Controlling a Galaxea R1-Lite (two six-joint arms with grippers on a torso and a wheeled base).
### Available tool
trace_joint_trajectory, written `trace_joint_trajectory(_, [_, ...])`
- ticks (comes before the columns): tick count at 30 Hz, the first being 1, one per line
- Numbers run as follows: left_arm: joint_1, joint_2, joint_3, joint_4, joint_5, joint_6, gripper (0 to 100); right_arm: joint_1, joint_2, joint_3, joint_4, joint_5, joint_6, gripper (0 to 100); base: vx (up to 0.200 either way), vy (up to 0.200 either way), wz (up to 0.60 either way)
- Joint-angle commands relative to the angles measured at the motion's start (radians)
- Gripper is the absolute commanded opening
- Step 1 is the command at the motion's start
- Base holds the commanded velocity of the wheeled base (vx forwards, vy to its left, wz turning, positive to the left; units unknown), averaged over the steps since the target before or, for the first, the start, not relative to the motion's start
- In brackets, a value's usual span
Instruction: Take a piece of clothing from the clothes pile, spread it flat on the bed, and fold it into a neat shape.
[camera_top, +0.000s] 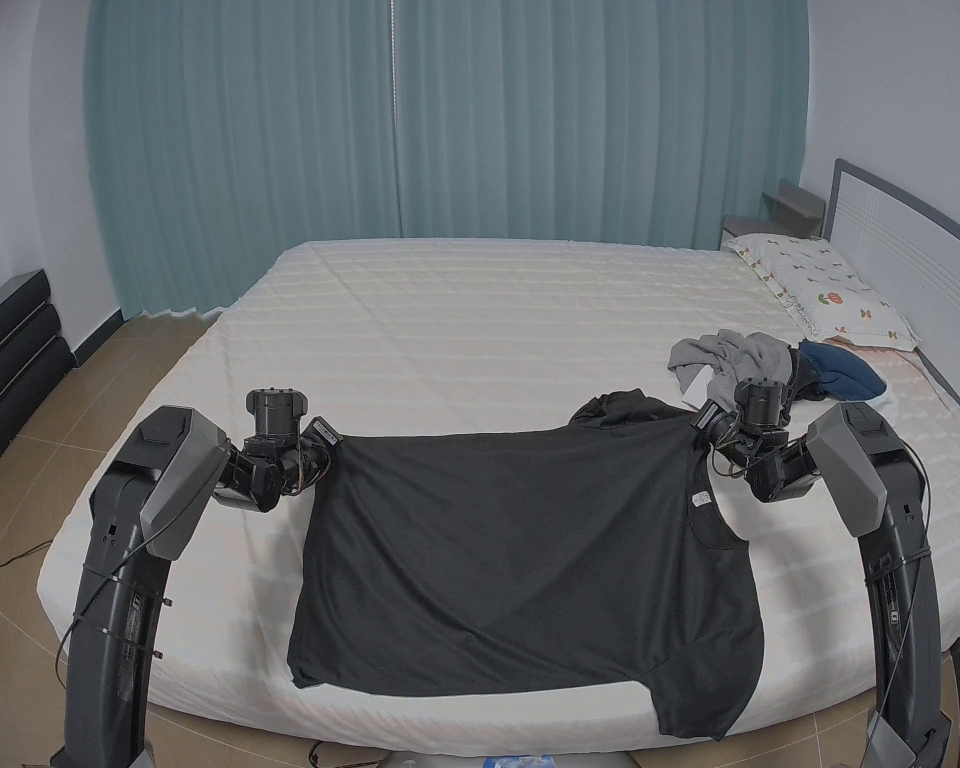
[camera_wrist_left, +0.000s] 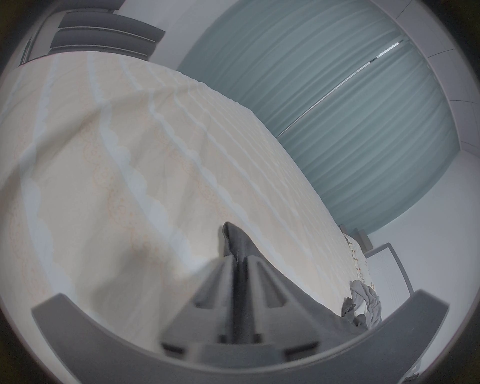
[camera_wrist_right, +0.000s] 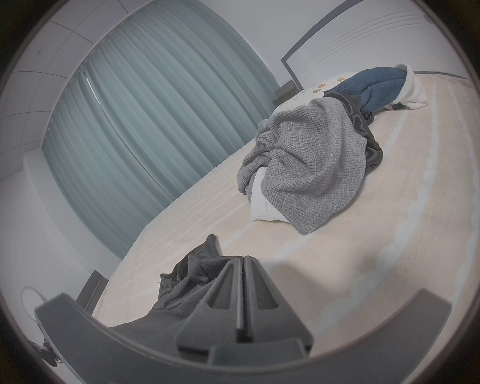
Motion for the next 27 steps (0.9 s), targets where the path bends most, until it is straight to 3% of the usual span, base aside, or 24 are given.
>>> trace_joint_trajectory(1, [0.001, 0.009, -0.03, -0.011, 0.035, -0.003, 0, 0.001, 0.001, 0.0, -0.013, -0.003, 0.001, 0, 0.0, 0.0, 0.0])
trace_joint_trajectory(7, [0.021, 0.022, -0.071, -0.049, 0.12, -0.01, 0, -0.004, -0.001, -0.002, -0.05, -0.017, -0.001, 0, 0.0, 0.0, 0.0])
trace_joint_trajectory(21, [0.022, 0.039, -0.069, -0.054, 0.12, -0.003, 0, 0.007, 0.027, -0.037, -0.087, -0.02, -0.002, 0, 0.0, 0.0, 0.0])
trace_joint_trajectory(27, [0.015, 0.041, -0.063, -0.049, 0.112, -0.002, 0, 0.018, 0.039, -0.092, -0.072, -0.057, -0.01, 0, 0.0, 0.0, 0.0])
